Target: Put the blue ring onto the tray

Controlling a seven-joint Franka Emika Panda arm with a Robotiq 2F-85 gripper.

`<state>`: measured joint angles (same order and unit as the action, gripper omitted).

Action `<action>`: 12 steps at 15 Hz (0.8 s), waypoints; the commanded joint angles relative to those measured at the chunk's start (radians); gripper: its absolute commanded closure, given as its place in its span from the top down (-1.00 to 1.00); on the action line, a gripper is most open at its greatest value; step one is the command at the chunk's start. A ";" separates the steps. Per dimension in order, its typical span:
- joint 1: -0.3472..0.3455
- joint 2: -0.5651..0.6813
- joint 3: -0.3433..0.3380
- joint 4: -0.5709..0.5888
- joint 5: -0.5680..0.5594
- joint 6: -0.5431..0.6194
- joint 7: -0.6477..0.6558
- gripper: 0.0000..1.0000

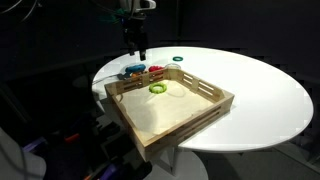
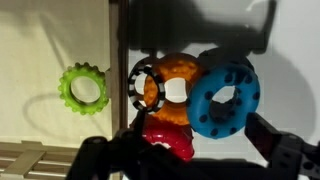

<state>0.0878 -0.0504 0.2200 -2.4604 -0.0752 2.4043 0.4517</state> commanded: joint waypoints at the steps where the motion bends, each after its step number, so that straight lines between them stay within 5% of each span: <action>1: 0.018 0.062 -0.022 0.002 -0.054 0.035 0.058 1.00; 6: 0.043 0.126 -0.049 0.010 -0.070 0.042 0.078 0.88; 8: 0.053 0.140 -0.058 0.014 -0.067 0.043 0.078 0.32; 12: 0.070 0.144 -0.070 0.020 -0.069 0.037 0.089 -0.33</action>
<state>0.1380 0.0785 0.1683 -2.4551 -0.1173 2.4429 0.5019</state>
